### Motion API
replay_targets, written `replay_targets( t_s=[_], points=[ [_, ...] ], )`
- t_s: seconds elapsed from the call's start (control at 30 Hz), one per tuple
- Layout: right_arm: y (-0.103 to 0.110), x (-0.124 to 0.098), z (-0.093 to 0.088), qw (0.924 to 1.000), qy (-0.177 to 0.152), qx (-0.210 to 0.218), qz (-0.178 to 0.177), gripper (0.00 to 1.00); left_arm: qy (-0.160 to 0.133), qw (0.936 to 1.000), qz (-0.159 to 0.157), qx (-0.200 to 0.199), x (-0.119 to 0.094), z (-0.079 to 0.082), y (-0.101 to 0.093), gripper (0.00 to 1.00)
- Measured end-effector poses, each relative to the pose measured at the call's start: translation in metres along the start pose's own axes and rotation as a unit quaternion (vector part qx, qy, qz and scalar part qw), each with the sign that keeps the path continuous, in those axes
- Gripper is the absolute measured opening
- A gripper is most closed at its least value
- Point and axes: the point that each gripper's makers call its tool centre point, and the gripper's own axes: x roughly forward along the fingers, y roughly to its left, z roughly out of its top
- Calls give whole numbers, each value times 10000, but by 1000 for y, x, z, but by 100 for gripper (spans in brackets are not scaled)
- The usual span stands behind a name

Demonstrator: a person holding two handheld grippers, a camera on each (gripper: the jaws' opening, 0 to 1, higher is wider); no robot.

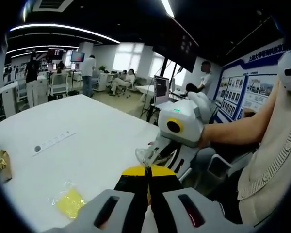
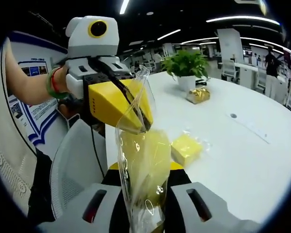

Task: Compare the silicone blocks by pressing each to a similar depth, holding the contact briefly, and releasing to observe deformation and rebound differences across the visible hardness samples.

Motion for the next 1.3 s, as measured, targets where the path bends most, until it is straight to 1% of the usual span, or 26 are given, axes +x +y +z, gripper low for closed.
replay_targets(
  t_s=[0.03, 0.13, 0.17, 0.27, 0.37, 0.43, 0.57, 0.8, 1.07, 1.1, 1.13, 1.2, 1.3],
  points=[
    [-1, 0, 0, 10000, -2, 45, -12, 14, 1, 10000, 17, -19, 0, 0, 1, 0],
    [-1, 0, 0, 9999, -10, 99, -10, 16, 13, 9996, 50, -281, 1, 0, 3, 0],
    [-2, 0, 0, 9999, -22, 93, -71, 17, -2, 9997, 65, -232, 1, 1, 3, 0],
    [-4, -1, 0, 9999, -67, -23, -129, 18, -7, 9997, 72, -248, 2, 1, 3, 0],
    [-3, -2, -2, 9999, -21, -90, -64, 20, 32, 9996, 55, -266, 3, 0, 2, 0],
    [-5, -2, -2, 9995, -52, -281, -111, 21, 29, 9995, 38, -314, 4, -1, 2, 0],
    [-7, -2, -3, 9996, -34, -252, -118, 22, 27, 9993, 38, -370, 6, -1, 3, 0],
    [-9, -5, 0, 9990, -99, -426, -116, 24, -38, 9982, -41, -598, 6, 3, 4, 0],
    [-10, -6, 0, 9992, -121, -364, -76, 27, -52, 9975, -40, -703, 7, 4, 5, 0],
    [-10, -6, 1, 9993, -133, -351, -79, 27, -77, 9971, -76, -756, 7, 4, 5, 0],
    [-10, -7, 1, 9993, -153, -322, -74, 28, -110, 9955, -115, -935, 6, 5, 4, 0],
    [-10, -8, 3, 9993, -212, -292, -55, 29, -172, 9944, -106, -1040, 5, 6, 6, 0],
    [-9, -11, 8, 9993, -362, -97, -23, 32, -221, 9932, -146, -1130, 4, 6, 5, 0]
  ],
)
